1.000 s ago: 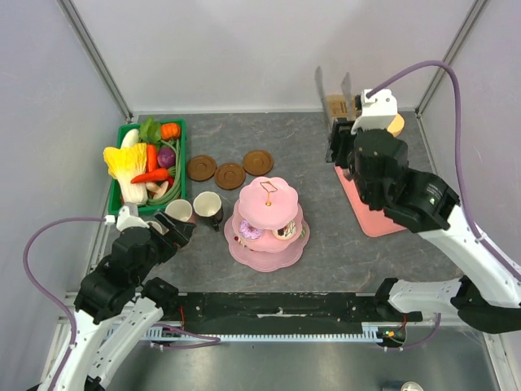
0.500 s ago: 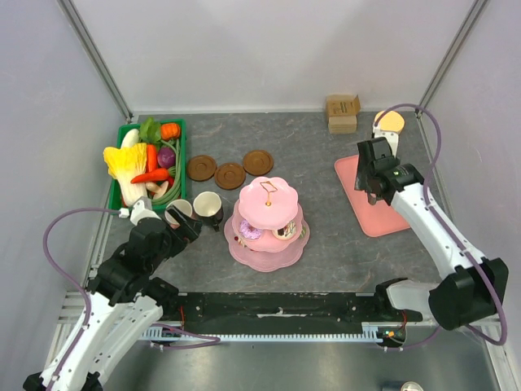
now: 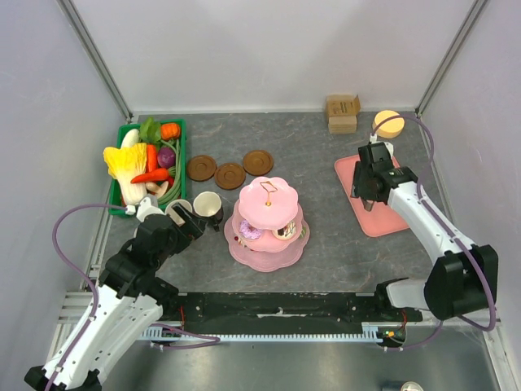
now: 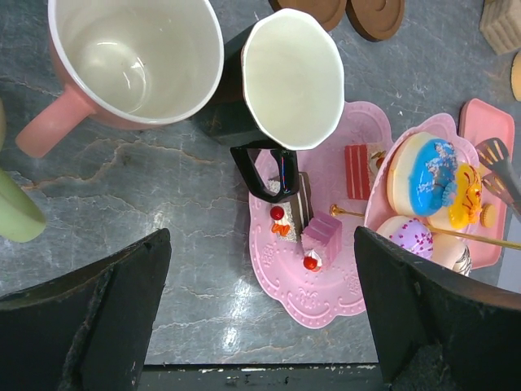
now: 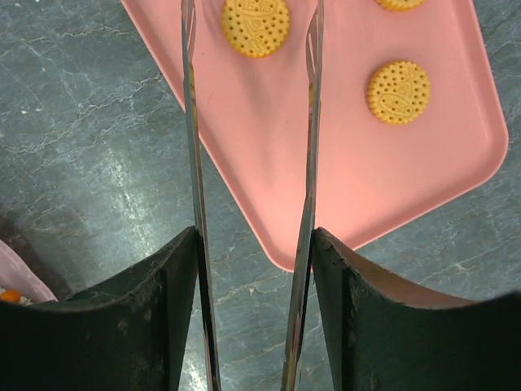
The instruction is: Serve the afternoon tea
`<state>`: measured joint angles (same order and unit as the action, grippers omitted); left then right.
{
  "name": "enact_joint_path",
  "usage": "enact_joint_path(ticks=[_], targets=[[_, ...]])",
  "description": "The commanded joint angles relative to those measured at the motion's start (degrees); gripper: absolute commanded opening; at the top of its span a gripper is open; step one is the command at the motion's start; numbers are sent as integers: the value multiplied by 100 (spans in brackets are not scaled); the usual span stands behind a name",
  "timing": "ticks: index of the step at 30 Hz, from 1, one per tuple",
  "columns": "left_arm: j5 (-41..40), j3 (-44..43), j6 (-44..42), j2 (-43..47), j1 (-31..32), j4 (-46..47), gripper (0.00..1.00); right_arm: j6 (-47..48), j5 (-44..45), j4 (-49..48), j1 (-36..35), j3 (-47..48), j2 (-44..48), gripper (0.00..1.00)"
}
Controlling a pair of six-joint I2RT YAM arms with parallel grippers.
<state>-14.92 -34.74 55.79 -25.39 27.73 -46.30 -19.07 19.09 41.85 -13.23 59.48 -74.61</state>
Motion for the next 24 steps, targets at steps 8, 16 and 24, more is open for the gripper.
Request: enact_joint_path(ticks=[8,16,24], targets=[[-29,46,-235,8,-13,306,99,44,77,-282,40,72,-361,62],[15,38,-262,16,-13,306,99,105,-142,-89,31,72,-318,61],[41,29,-279,16,-21,306,99,88,-99,104,31,19,-177,58]])
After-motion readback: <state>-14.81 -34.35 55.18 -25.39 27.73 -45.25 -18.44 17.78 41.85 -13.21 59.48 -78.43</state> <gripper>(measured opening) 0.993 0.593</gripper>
